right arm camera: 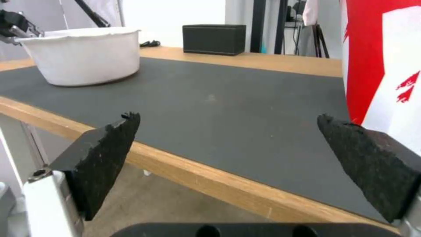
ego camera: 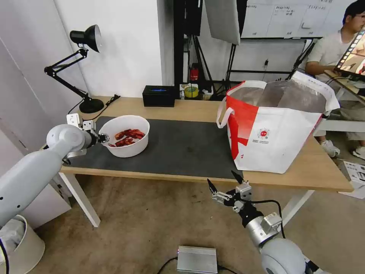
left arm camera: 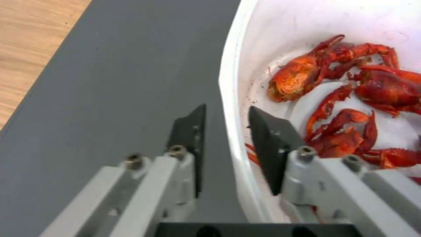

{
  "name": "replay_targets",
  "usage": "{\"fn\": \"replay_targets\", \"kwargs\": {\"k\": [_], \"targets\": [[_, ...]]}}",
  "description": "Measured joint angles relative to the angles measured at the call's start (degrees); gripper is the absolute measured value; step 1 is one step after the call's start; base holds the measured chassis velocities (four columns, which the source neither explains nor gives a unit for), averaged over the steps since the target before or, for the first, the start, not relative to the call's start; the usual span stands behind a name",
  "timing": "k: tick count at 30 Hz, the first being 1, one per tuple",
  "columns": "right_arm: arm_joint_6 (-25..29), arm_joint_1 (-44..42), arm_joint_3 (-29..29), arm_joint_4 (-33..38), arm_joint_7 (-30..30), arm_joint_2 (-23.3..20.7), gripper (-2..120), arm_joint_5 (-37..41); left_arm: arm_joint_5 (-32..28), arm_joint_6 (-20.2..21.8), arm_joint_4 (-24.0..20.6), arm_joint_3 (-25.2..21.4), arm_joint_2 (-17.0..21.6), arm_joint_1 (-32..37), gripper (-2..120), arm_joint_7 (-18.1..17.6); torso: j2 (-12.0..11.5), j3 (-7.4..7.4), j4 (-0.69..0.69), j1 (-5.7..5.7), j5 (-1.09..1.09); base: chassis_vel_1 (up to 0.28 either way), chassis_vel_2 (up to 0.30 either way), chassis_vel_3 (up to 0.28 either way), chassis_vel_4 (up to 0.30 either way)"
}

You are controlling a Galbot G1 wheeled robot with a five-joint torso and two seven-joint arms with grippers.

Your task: Pick up the trash from the table and place it into the takeout bag.

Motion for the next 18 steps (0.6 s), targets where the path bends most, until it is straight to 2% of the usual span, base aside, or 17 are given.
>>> {"fn": "replay_targets", "kwargs": {"k": [2, 3, 6, 18], "targets": [[0.0, 0.0, 0.0, 0.0, 0.0, 0.0, 100, 0.0, -0.2, 0.1, 0.0, 0.8, 0.2, -0.7, 16, 0.0, 0.0, 0.00, 0.00, 0.00, -0.01, 0.000, 0.000, 0.000, 0.000], [0.0, 0.0, 0.0, 0.0, 0.0, 0.0, 100, 0.0, -0.2, 0.1, 0.0, 0.8, 0.2, -0.7, 16, 0.0, 0.0, 0.00, 0.00, 0.00, -0.01, 0.000, 0.000, 0.000, 0.000], [0.0, 0.0, 0.0, 0.0, 0.0, 0.0, 100, 0.0, -0.6, 0.2, -0.3, 1.5, 0.7, -1.1, 1, -0.3, 0.0, 0.00, -0.01, 0.00, -0.01, 0.000, 0.000, 0.000, 0.000], [0.0, 0.0, 0.0, 0.0, 0.0, 0.0, 100, 0.0, -4.9, -2.5, -3.7, -0.4, 1.0, -1.9, 0, -0.2, 0.0, 0.01, 0.01, 0.00, -0.02, 0.000, 0.000, 0.000, 0.000]]}}
